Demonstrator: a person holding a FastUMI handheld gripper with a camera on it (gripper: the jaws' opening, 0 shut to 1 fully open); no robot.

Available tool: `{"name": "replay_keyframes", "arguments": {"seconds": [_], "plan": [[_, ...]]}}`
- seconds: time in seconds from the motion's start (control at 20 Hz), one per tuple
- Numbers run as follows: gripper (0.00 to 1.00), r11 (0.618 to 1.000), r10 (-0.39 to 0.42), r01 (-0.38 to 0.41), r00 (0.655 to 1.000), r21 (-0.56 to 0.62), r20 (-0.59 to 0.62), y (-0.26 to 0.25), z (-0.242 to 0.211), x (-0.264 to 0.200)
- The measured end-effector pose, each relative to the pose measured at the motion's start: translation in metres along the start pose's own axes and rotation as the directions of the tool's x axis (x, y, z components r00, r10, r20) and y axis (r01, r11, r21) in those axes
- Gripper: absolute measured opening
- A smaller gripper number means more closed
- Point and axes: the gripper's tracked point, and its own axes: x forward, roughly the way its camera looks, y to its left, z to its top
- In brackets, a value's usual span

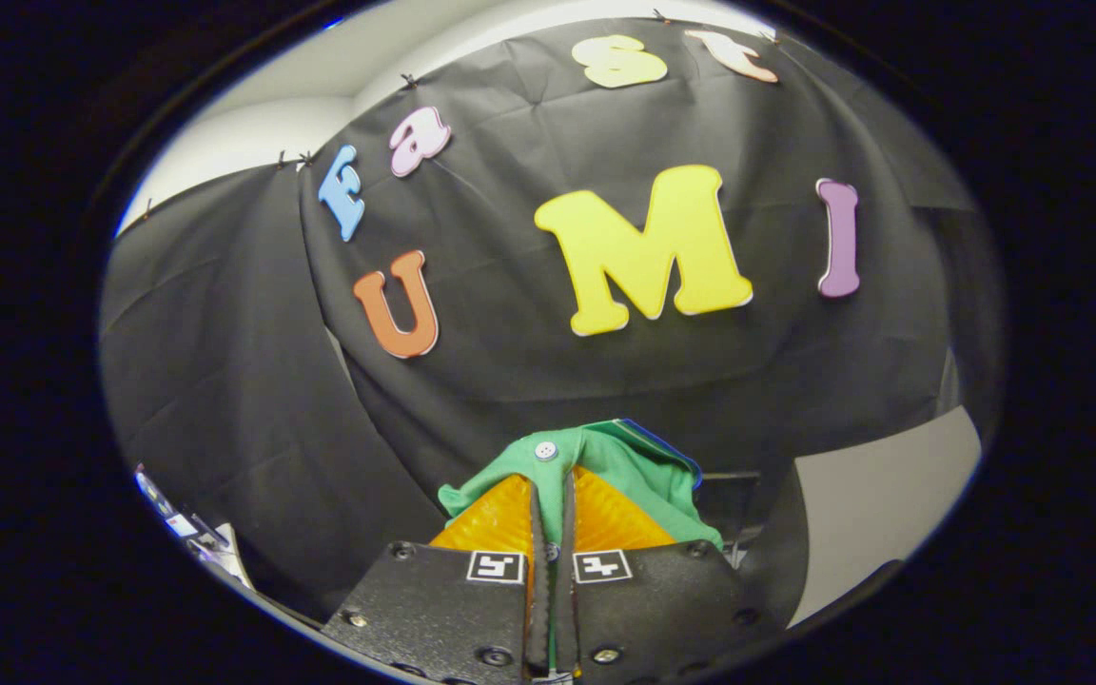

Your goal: Put the clothes into the washing machine and then close the washing machine lid.

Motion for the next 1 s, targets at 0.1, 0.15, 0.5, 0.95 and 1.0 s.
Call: {"name": "replay_keyframes", "arguments": {"seconds": [0.1, 0.15, 0.5, 0.95, 1.0], "plan": [[0.06, 1.000, -0.005, 0.005, 0.999, 0.012, -0.042, -0.002, -0.022, 0.017], [0.06, 1.000, -0.007, 0.008, 0.998, 0.019, -0.061, -0.004, -0.032, 0.026], [0.06, 0.998, -0.052, 0.060, 0.979, 0.031, -0.197, -0.028, -0.103, 0.090], [0.06, 0.982, -0.142, 0.183, 0.892, 0.056, -0.429, -0.075, -0.211, 0.139], [0.06, 0.979, -0.149, 0.194, 0.880, 0.055, -0.451, -0.080, -0.224, 0.142]]}}
